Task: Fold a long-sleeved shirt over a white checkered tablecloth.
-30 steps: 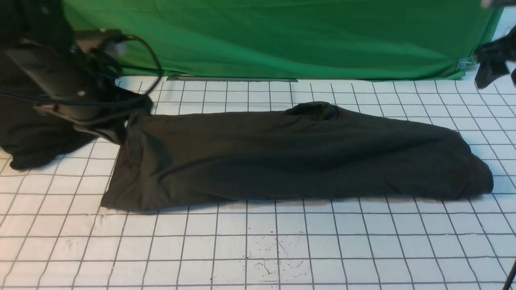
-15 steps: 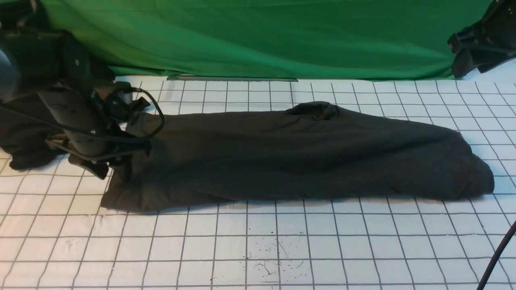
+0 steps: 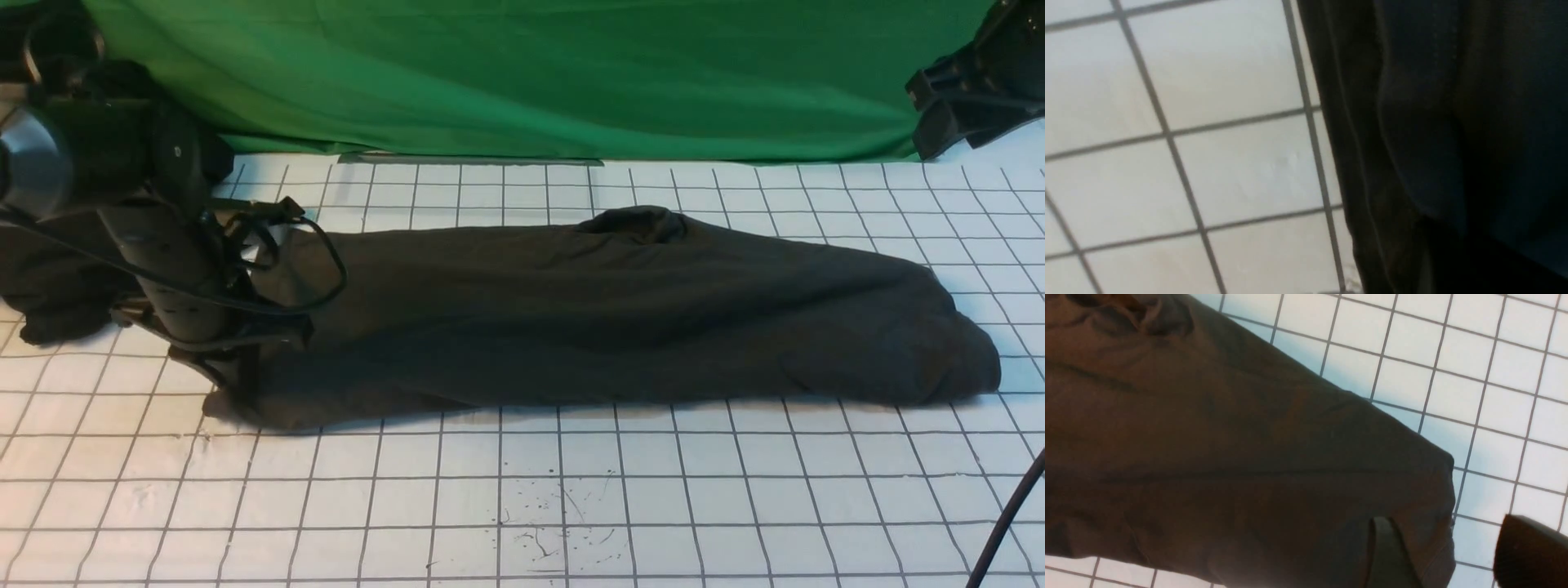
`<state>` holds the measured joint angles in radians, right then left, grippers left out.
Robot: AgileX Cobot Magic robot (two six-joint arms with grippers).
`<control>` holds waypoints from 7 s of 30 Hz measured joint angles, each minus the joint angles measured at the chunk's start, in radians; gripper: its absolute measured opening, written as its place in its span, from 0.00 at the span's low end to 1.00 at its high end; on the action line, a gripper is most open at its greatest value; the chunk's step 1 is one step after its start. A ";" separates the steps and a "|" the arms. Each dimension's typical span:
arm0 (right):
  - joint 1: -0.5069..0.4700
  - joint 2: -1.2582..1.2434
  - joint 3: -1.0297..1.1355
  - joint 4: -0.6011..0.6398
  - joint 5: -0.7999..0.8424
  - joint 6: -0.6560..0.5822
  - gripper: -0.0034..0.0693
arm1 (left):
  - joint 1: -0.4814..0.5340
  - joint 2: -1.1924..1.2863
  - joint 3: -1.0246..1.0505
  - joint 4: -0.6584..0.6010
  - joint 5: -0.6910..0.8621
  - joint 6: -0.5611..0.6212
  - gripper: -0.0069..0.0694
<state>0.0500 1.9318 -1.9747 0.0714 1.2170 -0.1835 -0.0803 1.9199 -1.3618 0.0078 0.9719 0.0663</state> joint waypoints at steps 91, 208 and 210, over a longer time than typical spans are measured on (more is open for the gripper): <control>-0.317 0.025 0.225 0.013 0.000 0.111 0.10 | -0.070 -0.768 0.152 -0.061 0.178 -0.033 0.11; 0.499 -1.079 0.853 0.046 -0.788 0.183 0.06 | -0.084 -1.301 0.475 -0.340 -0.154 0.037 0.10; 0.499 -1.210 0.967 0.043 -0.886 0.148 0.06 | -0.084 -1.430 0.535 -0.359 -0.167 0.028 0.10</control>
<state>0.5489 0.7219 -1.0077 0.1146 0.3307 -0.0356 -0.1641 0.4903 -0.8266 -0.3516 0.8054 0.0941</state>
